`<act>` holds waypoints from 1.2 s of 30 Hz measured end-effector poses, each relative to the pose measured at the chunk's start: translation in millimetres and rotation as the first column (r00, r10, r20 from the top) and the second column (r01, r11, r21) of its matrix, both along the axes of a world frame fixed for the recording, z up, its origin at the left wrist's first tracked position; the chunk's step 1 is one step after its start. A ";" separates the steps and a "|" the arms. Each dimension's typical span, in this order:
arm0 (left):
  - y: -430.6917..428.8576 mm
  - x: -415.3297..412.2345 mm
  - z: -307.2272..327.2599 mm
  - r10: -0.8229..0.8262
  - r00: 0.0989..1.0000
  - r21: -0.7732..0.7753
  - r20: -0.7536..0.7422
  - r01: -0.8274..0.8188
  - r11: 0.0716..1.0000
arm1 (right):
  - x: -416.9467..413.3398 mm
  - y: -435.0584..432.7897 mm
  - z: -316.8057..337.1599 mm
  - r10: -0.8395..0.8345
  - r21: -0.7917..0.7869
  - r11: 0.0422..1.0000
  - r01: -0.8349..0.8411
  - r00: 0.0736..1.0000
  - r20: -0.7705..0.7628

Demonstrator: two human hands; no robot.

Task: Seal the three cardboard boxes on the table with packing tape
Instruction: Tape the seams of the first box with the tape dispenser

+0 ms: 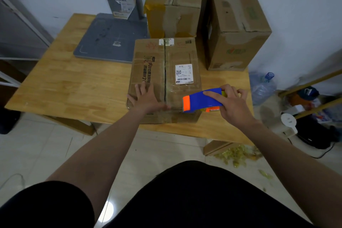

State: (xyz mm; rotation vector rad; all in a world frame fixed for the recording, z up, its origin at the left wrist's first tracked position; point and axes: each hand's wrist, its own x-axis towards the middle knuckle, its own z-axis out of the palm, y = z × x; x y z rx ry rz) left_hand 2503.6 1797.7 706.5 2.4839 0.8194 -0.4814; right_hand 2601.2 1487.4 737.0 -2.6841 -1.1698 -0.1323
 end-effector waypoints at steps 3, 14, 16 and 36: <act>-0.6 0.6 -0.9 0.019 1.000 0.003 0.006 -0.019 1.000 | -0.1 -1.0 -1.0 -0.003 -0.002 1.000 0.003 1.000 -0.016; -20.0 10.5 -4.1 -0.011 0.983 0.001 0.181 0.011 1.000 | 1.3 -4.5 -3.6 -0.017 0.005 1.000 0.017 0.999 -0.031; -17.7 10.5 -3.7 -0.009 0.986 -0.011 0.168 0.011 1.000 | 1.5 -4.0 -4.0 -0.016 0.004 1.000 0.016 0.999 -0.035; -37.7 22.3 0.4 -0.086 0.981 -0.057 0.176 0.097 0.994 | 9.4 -12.2 -10.6 0.027 0.034 0.999 -0.025 0.997 -0.067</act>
